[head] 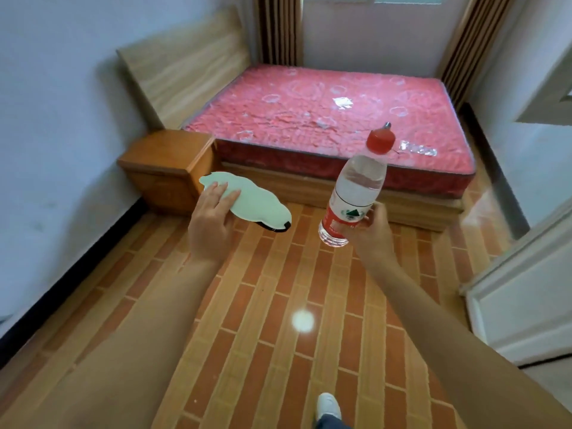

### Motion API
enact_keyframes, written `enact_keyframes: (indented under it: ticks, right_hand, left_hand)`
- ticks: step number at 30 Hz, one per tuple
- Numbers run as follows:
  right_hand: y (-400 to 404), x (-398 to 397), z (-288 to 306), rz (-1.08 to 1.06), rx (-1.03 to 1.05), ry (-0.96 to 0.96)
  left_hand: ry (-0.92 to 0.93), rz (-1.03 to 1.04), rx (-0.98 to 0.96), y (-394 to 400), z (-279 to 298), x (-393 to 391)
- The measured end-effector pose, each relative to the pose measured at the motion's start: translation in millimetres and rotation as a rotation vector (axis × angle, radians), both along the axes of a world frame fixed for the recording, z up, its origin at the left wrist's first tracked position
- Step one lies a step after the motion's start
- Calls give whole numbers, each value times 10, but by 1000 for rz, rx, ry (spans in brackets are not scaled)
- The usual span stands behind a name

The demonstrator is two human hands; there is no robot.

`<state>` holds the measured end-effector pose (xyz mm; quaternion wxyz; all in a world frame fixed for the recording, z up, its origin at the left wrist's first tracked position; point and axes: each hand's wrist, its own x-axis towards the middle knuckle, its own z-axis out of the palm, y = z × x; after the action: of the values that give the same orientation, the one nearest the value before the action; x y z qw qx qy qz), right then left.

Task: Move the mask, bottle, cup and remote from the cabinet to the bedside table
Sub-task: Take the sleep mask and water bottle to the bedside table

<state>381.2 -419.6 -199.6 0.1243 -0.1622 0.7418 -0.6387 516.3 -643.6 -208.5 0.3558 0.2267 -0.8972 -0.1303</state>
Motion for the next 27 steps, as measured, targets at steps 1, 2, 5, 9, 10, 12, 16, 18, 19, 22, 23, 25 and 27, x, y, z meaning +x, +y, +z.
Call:
enact_keyframes:
  ticks: [1, 2, 5, 9, 10, 12, 16, 18, 19, 22, 23, 25, 27]
  right_hand:
    - [-80, 81, -10, 27, 6, 5]
    - [-155, 151, -31, 59, 18, 7]
    - [-324, 302, -93, 164, 33, 0]
    - [-507, 368, -160, 259, 61, 50]
    - [-553, 378, -173, 280, 69, 62]
    - [-636, 389, -198, 334, 83, 75]
    - [-800, 404, -259, 413, 114, 59]
    - [-891, 415, -282, 445, 121, 59]
    - [-943, 426, -289, 465, 122, 56]
    - [-1132, 486, -328, 510, 121, 45]
    - [-1194, 506, -333, 520, 119, 43]
    - [-1380, 545, -336, 549, 118, 49]
    - [-1603, 583, -332, 569, 116, 54]
  left_hand:
    - [0, 31, -3, -38, -8, 141]
    - [-1, 63, -4, -68, -20, 272]
    - [-18, 160, 14, -119, -91, 610]
    - [-42, 234, 25, -168, -206, 899]
    - [-45, 253, 31, -169, -224, 952]
    - [-47, 299, 38, -146, -246, 1041]
    - [-40, 385, 42, -116, -285, 1202]
    - [-39, 430, 43, -138, -296, 1293]
    - [-39, 456, 50, -150, -309, 1335]
    - [-35, 525, 74, -217, -344, 1449]
    - [-32, 539, 77, -261, -350, 1482]
    - [-28, 565, 84, -401, -347, 1544]
    - [-23, 575, 76, -596, -348, 1599]
